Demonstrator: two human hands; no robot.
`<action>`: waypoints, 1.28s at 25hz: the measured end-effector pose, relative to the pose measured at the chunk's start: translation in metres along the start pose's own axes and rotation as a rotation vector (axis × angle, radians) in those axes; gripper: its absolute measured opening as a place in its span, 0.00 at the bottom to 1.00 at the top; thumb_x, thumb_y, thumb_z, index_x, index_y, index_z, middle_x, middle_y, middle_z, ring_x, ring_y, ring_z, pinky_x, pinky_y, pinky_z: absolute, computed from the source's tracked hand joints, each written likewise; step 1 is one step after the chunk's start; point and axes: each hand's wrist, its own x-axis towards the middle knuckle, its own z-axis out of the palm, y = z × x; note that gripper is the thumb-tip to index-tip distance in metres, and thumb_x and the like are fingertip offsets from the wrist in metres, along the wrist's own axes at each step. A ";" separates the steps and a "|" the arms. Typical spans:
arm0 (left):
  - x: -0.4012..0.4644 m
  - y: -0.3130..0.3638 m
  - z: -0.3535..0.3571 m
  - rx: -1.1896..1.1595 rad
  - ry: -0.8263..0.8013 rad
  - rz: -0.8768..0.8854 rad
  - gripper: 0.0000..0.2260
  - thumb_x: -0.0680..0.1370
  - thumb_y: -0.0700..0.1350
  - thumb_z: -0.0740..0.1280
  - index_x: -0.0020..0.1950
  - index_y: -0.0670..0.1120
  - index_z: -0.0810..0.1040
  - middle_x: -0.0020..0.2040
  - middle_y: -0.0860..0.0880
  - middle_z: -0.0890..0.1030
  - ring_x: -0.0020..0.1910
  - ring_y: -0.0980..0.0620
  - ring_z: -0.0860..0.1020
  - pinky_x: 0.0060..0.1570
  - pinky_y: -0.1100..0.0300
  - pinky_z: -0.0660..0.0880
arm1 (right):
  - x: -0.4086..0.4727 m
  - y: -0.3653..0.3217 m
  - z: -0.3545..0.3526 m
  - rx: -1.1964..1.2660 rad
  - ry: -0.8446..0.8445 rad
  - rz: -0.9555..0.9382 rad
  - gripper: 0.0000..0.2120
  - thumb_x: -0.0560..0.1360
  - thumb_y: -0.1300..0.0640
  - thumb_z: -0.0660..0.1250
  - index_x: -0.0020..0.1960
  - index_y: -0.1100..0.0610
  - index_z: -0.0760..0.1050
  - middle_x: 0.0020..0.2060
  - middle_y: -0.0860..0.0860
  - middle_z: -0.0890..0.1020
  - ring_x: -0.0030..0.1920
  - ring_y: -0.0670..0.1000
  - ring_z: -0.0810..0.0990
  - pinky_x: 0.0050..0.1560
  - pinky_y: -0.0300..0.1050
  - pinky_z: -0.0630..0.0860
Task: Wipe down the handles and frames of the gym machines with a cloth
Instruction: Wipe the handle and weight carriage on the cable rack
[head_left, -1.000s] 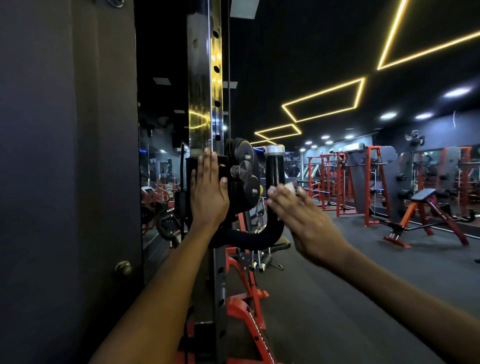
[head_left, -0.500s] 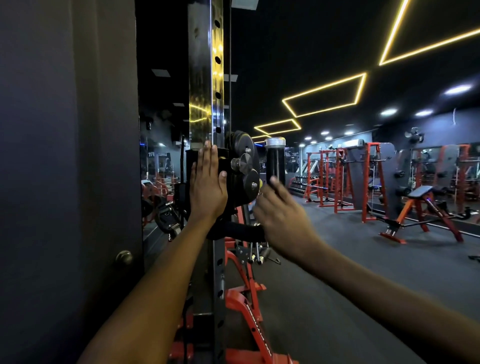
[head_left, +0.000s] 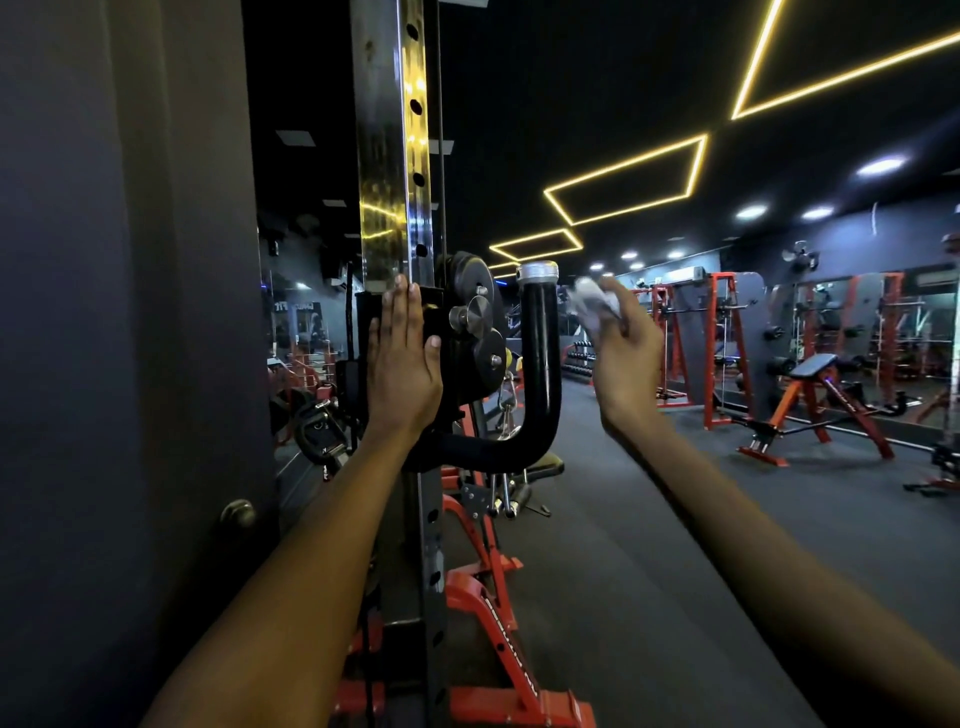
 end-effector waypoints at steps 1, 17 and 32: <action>0.000 0.001 -0.001 0.000 0.000 0.002 0.27 0.83 0.46 0.52 0.78 0.47 0.42 0.79 0.51 0.43 0.75 0.58 0.38 0.75 0.56 0.41 | 0.010 -0.011 0.009 0.019 -0.089 -0.009 0.16 0.80 0.65 0.55 0.66 0.58 0.71 0.61 0.55 0.76 0.57 0.48 0.77 0.58 0.42 0.77; -0.001 0.001 -0.002 0.021 0.020 0.020 0.26 0.83 0.46 0.51 0.79 0.44 0.45 0.80 0.47 0.46 0.76 0.54 0.41 0.75 0.55 0.41 | -0.095 0.078 -0.001 0.089 -0.213 0.312 0.11 0.80 0.68 0.53 0.54 0.64 0.74 0.49 0.60 0.79 0.43 0.48 0.77 0.47 0.40 0.76; -0.002 0.002 -0.004 -0.014 0.008 0.022 0.26 0.84 0.45 0.52 0.79 0.45 0.45 0.80 0.48 0.45 0.78 0.52 0.43 0.76 0.53 0.42 | -0.103 0.109 -0.021 -1.118 -0.511 -1.259 0.21 0.80 0.70 0.43 0.68 0.61 0.65 0.66 0.59 0.73 0.74 0.54 0.56 0.74 0.52 0.52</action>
